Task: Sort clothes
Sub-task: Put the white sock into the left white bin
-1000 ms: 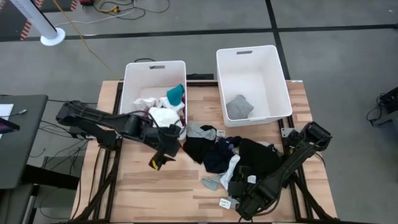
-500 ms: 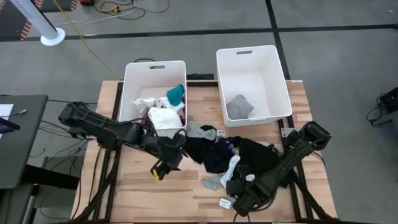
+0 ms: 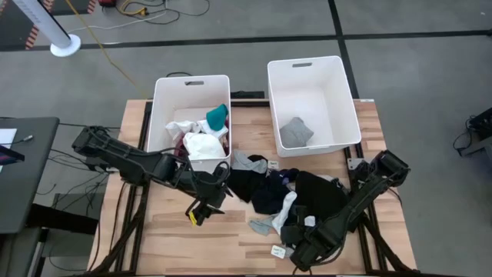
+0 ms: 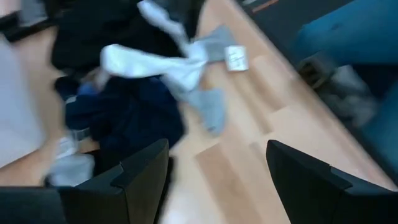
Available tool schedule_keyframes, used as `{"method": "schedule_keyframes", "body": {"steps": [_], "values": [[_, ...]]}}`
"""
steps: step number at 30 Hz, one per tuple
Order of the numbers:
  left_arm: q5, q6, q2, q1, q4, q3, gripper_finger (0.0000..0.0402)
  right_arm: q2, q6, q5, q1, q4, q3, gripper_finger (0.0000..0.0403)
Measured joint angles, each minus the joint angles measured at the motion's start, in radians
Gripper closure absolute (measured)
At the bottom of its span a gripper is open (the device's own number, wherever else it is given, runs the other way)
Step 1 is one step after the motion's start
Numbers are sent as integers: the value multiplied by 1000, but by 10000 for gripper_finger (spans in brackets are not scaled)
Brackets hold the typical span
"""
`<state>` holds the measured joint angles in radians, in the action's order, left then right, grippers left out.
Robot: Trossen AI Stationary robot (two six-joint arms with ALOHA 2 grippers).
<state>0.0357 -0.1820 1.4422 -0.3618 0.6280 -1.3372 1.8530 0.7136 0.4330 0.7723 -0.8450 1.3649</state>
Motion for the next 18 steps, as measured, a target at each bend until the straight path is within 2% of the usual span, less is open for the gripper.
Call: {"method": "schedule_keyframes", "body": {"steps": [3,7,15,18], "values": [[-100,17,26,0,-35,0,137,0,-38,30,0,1,28,401],[-112,16,100,-10,-74,0,137,-1,-100,73,0,-6,79,402],[1,-13,232,-37,-170,2,137,-1,-174,156,0,-87,164,402],[96,-23,262,-49,-225,1,137,-1,-177,188,1,-136,191,403]]}}
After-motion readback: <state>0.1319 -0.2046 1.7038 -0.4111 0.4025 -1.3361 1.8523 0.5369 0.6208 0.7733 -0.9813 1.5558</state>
